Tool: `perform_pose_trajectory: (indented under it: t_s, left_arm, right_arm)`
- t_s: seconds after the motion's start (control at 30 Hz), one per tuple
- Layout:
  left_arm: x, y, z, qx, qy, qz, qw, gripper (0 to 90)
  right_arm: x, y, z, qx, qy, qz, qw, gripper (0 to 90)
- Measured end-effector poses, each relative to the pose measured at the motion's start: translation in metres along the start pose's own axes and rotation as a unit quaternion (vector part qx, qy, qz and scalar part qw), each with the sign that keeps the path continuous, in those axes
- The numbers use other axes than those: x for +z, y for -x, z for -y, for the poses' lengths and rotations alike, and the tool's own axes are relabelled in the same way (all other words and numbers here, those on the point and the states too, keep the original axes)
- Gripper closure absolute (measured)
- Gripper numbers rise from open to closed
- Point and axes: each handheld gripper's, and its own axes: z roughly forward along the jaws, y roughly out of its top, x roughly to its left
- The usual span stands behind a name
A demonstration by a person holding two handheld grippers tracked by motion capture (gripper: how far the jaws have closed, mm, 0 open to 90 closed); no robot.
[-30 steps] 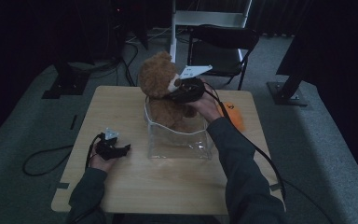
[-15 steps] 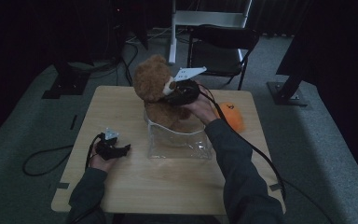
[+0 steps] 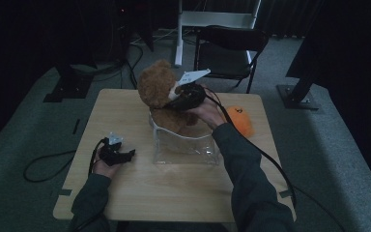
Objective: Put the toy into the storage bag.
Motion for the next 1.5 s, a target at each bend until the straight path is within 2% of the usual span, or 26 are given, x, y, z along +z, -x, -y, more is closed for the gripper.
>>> perform_pose_trajectory:
  t_s: [0.1,0.33,0.57,0.9,1.0,1.5]
  left_arm:
    - [0.0,0.0,0.0,0.0,0.0,0.0,1.0,27.8]
    - [0.0,0.0,0.0,0.0,0.0,0.0,1.0,27.8]
    - [-0.0001,0.0,0.0,0.0,0.0,0.0,1.0,27.8]
    - [0.0,0.0,0.0,0.0,0.0,0.0,1.0,27.8]
    - [-0.0001,0.0,0.0,0.0,0.0,0.0,1.0,27.8]
    - [0.0,0.0,0.0,0.0,0.0,0.0,1.0,27.8]
  right_arm:
    - [0.0015,0.0007,-0.0001,0.007,-0.006,0.008,0.9999,33.9]
    - [0.0051,0.0013,0.0002,0.01,-0.021,0.005,0.9997,29.3]
    - [0.0047,0.0053,0.0008,0.026,-0.023,0.003,0.9994,25.8]
    - [0.0038,0.0079,0.0012,0.047,-0.02,-0.018,0.9985,20.9]
    - [0.0053,0.0069,0.002,0.043,-0.027,-0.018,0.9986,20.6]
    - [0.0014,0.008,0.0,0.047,-0.002,-0.011,0.9988,19.5]
